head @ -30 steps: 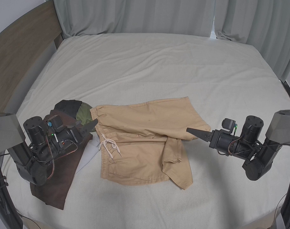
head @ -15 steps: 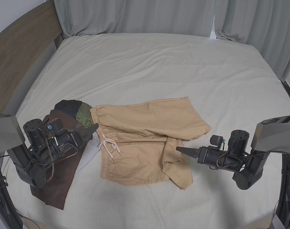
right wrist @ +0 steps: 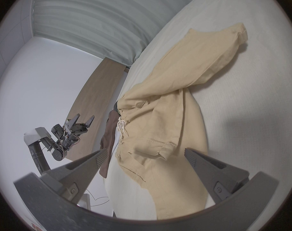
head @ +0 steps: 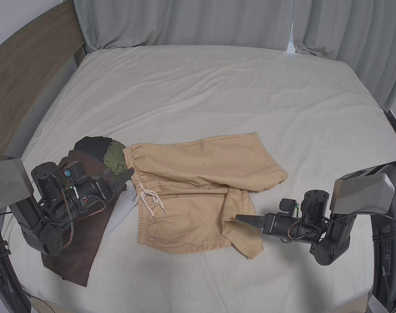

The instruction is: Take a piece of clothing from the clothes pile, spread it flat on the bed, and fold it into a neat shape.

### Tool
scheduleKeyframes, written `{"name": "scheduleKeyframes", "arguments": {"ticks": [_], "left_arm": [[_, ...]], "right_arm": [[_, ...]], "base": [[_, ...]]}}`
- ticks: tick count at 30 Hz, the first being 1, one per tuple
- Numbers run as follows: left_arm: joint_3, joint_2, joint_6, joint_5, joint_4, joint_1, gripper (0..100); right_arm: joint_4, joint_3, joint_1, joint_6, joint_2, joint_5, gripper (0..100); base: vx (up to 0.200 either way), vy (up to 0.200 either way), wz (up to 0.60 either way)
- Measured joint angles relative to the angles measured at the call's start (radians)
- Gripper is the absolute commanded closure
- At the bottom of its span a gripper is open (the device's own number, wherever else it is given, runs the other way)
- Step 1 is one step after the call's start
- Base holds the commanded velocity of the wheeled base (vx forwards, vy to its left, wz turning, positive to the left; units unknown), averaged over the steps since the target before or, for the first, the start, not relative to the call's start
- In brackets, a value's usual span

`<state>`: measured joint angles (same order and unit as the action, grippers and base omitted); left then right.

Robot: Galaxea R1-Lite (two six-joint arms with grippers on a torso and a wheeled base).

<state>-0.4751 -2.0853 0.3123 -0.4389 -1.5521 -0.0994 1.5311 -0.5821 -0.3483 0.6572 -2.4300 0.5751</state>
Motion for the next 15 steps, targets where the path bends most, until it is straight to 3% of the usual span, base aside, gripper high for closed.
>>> {"name": "scheduleKeyframes", "arguments": {"ticks": [9,10,15], "left_arm": [[0.001,0.0,0.0,-0.003,0.0,-0.003,0],[0.001,0.001,0.0,-0.003,0.0,-0.003,0],[0.0,0.002,0.0,-0.003,0.0,-0.003,0]], "right_arm": [[0.0,-0.054,-0.043,0.116,-0.026,-0.07,0],[0.0,-0.057,-0.045,0.118,-0.028,-0.071,100],[-0.002,-0.066,-0.051,0.132,-0.034,-0.074,100]], "base": [[0.0,0.0,0.0],[0.0,0.0,0.0],[0.0,0.0,0.0]]}}
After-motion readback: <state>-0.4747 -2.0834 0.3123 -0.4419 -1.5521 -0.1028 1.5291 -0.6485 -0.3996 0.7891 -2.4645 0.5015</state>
